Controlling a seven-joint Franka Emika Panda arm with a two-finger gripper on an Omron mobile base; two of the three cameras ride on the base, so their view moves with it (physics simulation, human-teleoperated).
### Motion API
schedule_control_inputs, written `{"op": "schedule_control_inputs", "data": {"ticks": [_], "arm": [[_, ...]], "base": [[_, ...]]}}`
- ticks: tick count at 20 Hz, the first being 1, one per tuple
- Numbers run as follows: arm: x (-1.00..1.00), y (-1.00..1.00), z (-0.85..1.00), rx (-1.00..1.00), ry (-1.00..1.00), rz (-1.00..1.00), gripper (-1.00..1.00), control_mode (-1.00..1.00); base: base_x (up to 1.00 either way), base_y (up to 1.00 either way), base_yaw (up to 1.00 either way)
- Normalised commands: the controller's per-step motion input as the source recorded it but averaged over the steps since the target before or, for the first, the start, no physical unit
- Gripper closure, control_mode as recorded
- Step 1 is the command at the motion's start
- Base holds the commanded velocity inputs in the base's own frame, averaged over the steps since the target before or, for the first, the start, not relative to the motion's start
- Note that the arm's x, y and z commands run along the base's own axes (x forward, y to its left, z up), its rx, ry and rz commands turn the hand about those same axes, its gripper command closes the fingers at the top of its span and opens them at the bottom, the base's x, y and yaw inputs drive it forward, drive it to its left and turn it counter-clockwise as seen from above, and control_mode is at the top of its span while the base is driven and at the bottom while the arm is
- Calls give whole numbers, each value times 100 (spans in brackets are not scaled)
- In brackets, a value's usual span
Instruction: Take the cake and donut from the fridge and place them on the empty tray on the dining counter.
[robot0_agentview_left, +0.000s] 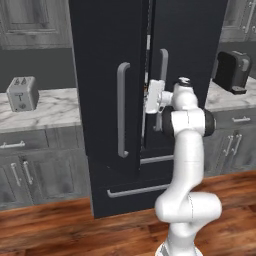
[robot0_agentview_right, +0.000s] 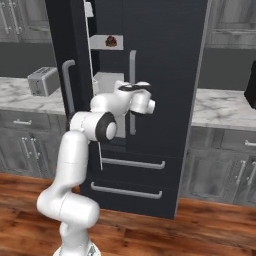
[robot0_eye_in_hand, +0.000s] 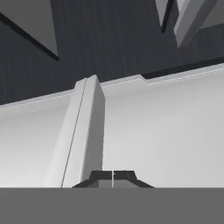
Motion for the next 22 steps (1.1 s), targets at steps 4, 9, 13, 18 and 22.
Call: {"op": "schedule_control_inputs", "data": {"ticks": [4, 9, 13, 18, 22], "arm": [[4, 26, -26, 10, 18, 13, 100, -100], [-9, 81, -62, -5, -1, 1, 100, -100], [31, 38, -24, -3, 0, -5, 100, -100], [-58, 57, 10, 2, 0, 6, 100, -100], [-100, 98, 4, 1, 0, 9, 100, -100]], "base": [[0, 0, 0], [0, 0, 0], [0, 0, 0], [0, 0, 0], [0, 0, 0]]}}
